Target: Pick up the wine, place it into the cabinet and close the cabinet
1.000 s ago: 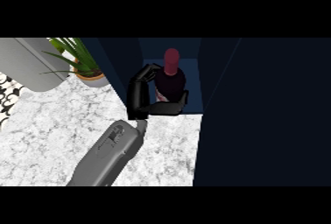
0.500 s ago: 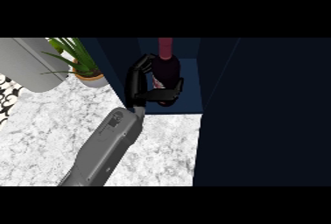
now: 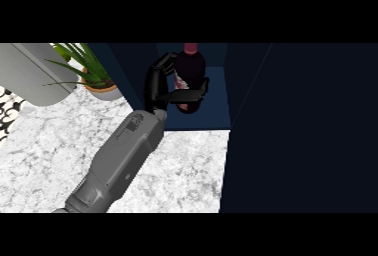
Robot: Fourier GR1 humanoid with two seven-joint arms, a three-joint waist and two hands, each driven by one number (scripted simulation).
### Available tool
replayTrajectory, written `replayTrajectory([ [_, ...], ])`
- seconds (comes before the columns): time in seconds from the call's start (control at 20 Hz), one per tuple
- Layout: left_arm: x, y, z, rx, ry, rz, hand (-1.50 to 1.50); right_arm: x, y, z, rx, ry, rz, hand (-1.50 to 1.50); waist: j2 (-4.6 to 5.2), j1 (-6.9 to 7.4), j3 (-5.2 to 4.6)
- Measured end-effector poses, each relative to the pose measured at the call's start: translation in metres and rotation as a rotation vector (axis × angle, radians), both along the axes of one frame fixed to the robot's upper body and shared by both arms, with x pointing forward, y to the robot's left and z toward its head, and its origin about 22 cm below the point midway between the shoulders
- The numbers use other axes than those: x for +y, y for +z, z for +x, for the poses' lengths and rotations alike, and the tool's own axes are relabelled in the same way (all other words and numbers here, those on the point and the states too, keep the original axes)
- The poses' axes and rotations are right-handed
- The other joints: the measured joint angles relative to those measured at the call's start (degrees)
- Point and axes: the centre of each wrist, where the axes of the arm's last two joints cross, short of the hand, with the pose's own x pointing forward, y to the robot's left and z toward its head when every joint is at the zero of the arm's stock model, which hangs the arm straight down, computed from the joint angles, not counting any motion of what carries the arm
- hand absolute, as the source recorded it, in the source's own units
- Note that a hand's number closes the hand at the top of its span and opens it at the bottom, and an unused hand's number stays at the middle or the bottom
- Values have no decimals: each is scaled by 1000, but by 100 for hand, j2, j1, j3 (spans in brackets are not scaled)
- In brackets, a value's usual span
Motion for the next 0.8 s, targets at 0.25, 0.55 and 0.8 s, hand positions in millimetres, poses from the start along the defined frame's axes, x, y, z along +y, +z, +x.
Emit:
replayTrajectory([
  [0.25, 5, 5, 15, -40, 34, 32, 150, 1, -1, 0, -8, 10, -1, -150, 11, -32, -1],
  [0.55, 6, 7, 27, -94, 87, 68, 150, 3, -3, 1, -14, 27, 11, -150, 25, -75, -2],
  [0.8, 6, 8, 34, -110, 101, 72, 150, 6, -4, 0, -17, 44, 16, -150, 39, -122, -2],
])
